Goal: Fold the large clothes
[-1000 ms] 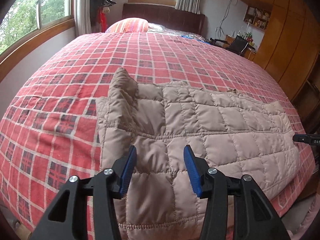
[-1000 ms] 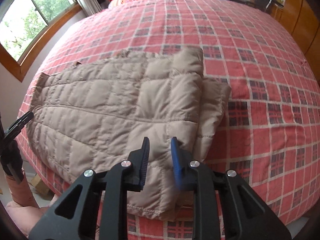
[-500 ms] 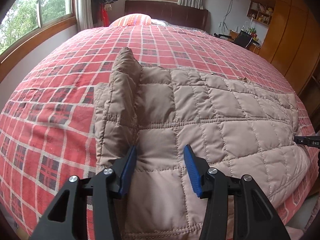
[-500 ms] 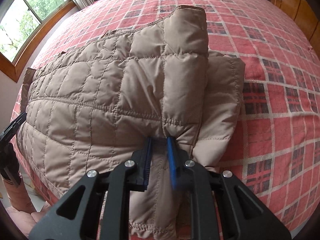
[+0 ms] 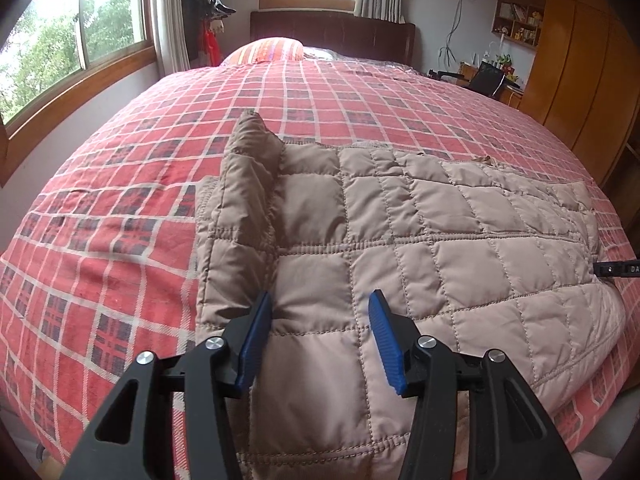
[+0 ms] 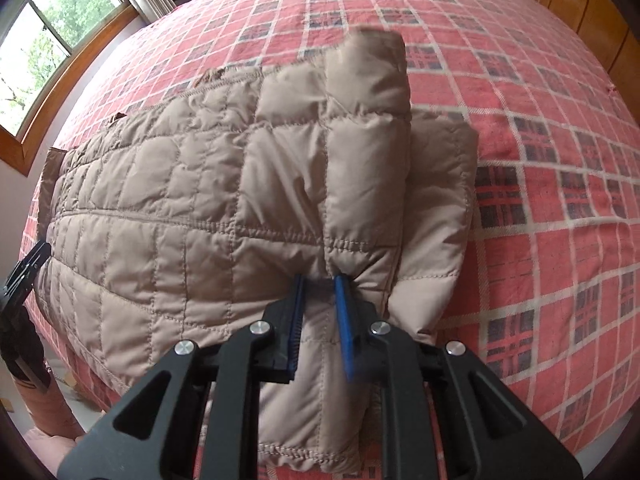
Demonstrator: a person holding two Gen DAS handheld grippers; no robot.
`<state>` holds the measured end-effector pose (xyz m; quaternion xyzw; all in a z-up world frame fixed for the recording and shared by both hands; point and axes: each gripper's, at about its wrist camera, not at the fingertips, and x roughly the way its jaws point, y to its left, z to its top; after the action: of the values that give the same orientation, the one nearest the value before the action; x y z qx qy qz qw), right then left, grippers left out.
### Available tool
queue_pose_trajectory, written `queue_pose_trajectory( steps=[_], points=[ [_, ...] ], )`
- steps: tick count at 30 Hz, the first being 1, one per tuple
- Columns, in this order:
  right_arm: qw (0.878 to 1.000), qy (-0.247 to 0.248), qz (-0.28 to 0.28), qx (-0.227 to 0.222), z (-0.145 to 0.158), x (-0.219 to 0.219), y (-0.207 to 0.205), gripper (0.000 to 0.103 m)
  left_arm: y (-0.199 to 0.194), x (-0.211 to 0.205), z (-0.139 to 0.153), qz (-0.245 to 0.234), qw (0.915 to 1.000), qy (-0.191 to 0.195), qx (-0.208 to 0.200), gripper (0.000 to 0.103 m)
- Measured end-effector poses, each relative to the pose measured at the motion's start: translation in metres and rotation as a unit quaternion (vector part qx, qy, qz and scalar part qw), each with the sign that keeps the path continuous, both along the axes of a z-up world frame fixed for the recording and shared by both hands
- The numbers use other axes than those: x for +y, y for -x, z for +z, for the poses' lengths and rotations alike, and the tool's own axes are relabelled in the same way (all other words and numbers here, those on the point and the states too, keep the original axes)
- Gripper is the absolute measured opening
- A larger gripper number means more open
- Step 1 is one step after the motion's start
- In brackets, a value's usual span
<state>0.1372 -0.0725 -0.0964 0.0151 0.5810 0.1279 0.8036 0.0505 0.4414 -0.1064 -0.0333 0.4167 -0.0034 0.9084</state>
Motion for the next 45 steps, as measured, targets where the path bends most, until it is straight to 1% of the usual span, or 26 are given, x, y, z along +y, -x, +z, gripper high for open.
queue_pose_trajectory(
  steps=[2,5,7,10,12,14,16,19,23,25,27,30,31,33,36,37,38,40,45],
  points=[
    [1.000,-0.001,0.004,-0.011,0.015,0.005,0.003,0.018,0.001,0.000,0.001,0.000,1.0000,-0.002,-0.003,0.051],
    [0.999,-0.015,0.022,-0.024,0.038,0.018,0.009,0.019,0.003,-0.001,0.004,-0.002,1.0000,-0.006,-0.005,0.052],
    [0.999,-0.010,0.033,-0.026,0.044,0.029,0.011,0.019,0.004,-0.001,0.007,-0.002,0.9999,-0.010,-0.006,0.052],
    [0.999,0.001,0.037,-0.007,0.037,0.040,0.006,0.019,0.008,0.009,0.016,0.003,0.9999,-0.005,-0.012,0.056],
    [0.999,0.007,0.032,0.012,0.026,0.043,0.001,0.019,0.010,0.022,0.023,0.016,0.9998,0.002,-0.012,0.065],
    [0.999,0.009,0.033,0.023,0.015,0.044,-0.003,0.019,0.011,0.038,0.028,0.038,0.9992,0.002,-0.013,0.067],
    [0.999,0.012,0.034,0.028,0.009,0.047,-0.007,0.018,0.008,0.053,0.028,0.049,0.9988,0.006,-0.003,0.069],
    [0.999,0.020,0.036,0.027,0.005,0.052,-0.009,0.018,0.002,0.067,0.020,0.043,0.9984,0.028,0.023,0.071],
    [0.999,0.016,0.032,0.026,0.001,0.050,-0.008,0.015,-0.003,0.071,0.003,0.021,0.9964,0.066,0.050,0.074],
    [0.999,0.012,0.024,0.027,0.005,0.044,-0.003,0.015,-0.006,0.072,-0.009,0.014,0.9940,0.086,0.065,0.074],
    [0.999,0.026,0.019,0.022,0.010,0.038,0.001,0.015,-0.009,0.073,-0.018,0.008,0.9913,0.108,0.075,0.074],
    [0.999,0.028,0.017,0.028,0.008,0.030,0.002,0.015,-0.013,0.075,-0.031,-0.001,0.9830,0.156,0.097,0.075],
    [0.999,0.024,0.016,0.032,0.006,0.029,0.001,0.015,-0.013,0.074,-0.035,-0.001,0.9814,0.164,0.099,0.075],
    [0.999,0.020,0.016,0.034,0.002,0.027,-0.001,0.015,-0.011,0.068,-0.034,-0.004,0.9843,0.149,0.095,0.075],
    [0.999,0.024,0.019,0.032,-0.003,0.030,-0.004,0.015,-0.010,0.062,-0.034,-0.013,0.9828,0.153,0.102,0.069],
    [0.999,0.027,0.020,0.030,-0.006,0.031,-0.004,0.015,-0.009,0.059,-0.034,-0.015,0.9829,0.153,0.102,0.065],
    [0.999,0.030,0.021,0.027,-0.006,0.031,-0.003,0.015,-0.008,0.058,-0.034,-0.019,0.9811,0.162,0.104,0.057],
    [0.999,0.031,0.022,0.024,-0.005,0.034,-0.001,0.015,-0.008,0.058,-0.033,-0.016,0.9782,0.176,0.108,0.051],
    [0.999,0.015,0.019,0.029,-0.010,0.030,0.002,0.015,-0.008,0.061,-0.024,-0.007,0.9721,0.210,0.105,0.025]
  ],
)
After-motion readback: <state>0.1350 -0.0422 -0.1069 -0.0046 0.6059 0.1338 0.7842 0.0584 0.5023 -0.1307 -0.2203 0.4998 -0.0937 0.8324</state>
